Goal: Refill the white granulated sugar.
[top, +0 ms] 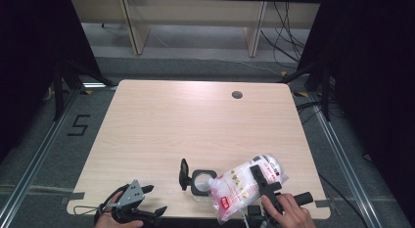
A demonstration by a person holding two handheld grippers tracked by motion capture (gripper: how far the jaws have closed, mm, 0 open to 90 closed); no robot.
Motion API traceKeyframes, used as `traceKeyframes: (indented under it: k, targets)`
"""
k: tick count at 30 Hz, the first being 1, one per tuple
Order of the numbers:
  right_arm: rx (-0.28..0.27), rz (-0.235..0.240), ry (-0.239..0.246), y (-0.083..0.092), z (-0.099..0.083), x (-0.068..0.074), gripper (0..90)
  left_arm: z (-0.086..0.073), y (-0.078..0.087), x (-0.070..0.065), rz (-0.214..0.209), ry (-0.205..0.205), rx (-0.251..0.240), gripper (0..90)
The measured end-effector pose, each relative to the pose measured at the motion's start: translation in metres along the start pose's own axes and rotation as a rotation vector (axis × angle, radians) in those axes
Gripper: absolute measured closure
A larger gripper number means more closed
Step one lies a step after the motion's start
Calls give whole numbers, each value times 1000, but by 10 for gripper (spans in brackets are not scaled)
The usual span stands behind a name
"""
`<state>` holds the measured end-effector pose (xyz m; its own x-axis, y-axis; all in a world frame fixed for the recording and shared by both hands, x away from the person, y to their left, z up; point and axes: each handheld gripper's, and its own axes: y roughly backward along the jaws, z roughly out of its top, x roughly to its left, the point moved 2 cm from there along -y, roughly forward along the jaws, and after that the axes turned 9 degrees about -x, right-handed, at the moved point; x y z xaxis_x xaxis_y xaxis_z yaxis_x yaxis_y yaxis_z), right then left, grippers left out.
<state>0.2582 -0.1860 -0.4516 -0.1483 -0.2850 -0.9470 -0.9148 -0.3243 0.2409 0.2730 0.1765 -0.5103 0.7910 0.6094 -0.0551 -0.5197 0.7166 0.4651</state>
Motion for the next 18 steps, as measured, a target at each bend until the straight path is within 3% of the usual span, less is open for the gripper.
traceKeyframes:
  k: [1, 2, 3, 4, 5, 6, 10, 11, 16, 18]
  targets:
    - [-3, 3, 1, 0, 0, -1, 449, 0, 0, 1, 0, -8, 3, 178]
    - [26, 2, -85, 2, 0, 6, 449, 0, -2, -2, 1, 20, -28, 179]
    - [26, 2, -85, 2, 0, 6, 449, 0, -2, -2, 1, 20, -28, 179]
    - [-16, 0, -6, 0, 0, -1, 449, 0, 0, 1, -1, -10, 9, 179]
    - [-16, 0, -6, 0, 0, -1, 449, 0, 0, 1, -1, -10, 9, 178]
    - [-30, -23, -36, -1, -1, 2, 449, 0, -1, -3, -1, 37, -14, 178]
    - [-32, -22, -21, -2, -2, 1, 449, -1, -2, -3, 8, 35, -19, 179]
    - [-31, -25, -22, -1, -2, 1, 449, -1, -1, -2, 8, 12, -2, 179]
    - [-31, -20, -32, -1, -1, 2, 450, 0, -1, -3, -2, 35, -15, 179]
    - [-22, -20, -65, 0, -2, 4, 450, 0, -2, -2, -3, 12, -25, 179]
